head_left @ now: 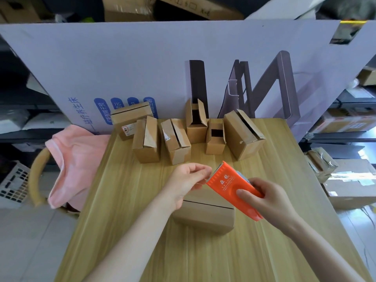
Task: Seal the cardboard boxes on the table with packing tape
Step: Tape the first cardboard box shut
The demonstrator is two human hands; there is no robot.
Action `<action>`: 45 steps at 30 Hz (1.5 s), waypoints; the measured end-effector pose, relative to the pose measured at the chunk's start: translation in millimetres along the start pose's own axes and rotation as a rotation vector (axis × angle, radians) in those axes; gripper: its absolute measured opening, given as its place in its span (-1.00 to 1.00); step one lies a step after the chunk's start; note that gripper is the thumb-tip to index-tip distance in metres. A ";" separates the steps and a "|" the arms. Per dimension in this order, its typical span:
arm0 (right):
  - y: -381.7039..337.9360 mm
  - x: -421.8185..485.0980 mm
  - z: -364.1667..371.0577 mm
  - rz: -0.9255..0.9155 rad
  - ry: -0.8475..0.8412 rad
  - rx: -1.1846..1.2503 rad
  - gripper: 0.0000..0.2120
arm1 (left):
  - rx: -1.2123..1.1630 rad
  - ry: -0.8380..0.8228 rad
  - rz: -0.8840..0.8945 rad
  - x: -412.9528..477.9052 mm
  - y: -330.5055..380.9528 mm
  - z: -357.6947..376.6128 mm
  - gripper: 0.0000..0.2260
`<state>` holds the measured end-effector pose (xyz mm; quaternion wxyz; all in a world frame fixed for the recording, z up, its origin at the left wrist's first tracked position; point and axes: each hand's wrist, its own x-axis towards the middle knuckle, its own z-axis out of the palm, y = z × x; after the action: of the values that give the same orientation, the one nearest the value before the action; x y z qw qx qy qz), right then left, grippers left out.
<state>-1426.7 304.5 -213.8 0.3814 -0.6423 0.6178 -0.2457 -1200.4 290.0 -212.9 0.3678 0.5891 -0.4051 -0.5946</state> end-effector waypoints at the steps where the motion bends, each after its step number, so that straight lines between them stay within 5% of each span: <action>1: 0.0 -0.3 1.0 0.002 -0.003 -0.011 -0.87 | 0.032 0.023 0.006 -0.2 0.0 1.0 -0.82; 5: -2.7 -1.6 4.5 0.009 -0.015 -0.060 -0.82 | 0.133 0.129 0.035 3.2 -1.9 2.2 -0.93; 14: -27.9 4.0 15.2 0.094 -0.032 -0.051 -0.74 | 0.185 0.230 -0.037 22.0 -2.3 -8.4 -0.81; 32: -37.4 21.5 16.7 0.019 -0.025 -0.413 -0.67 | 0.241 0.365 -0.088 45.5 -15.3 -24.8 -0.74; 39: -40.4 20.7 16.5 0.016 -0.050 -0.429 -0.67 | 0.284 0.379 -0.094 51.7 -23.2 -30.6 -0.76; 45: -20.0 8.1 -5.0 0.106 -0.055 -0.312 -0.63 | 0.332 0.553 -0.155 50.5 -39.6 -91.5 -0.85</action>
<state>-1417.6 294.5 -196.2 0.3061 -0.6667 0.6708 -0.1085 -1109.3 255.2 -267.4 0.3164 0.8091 -0.3354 -0.3645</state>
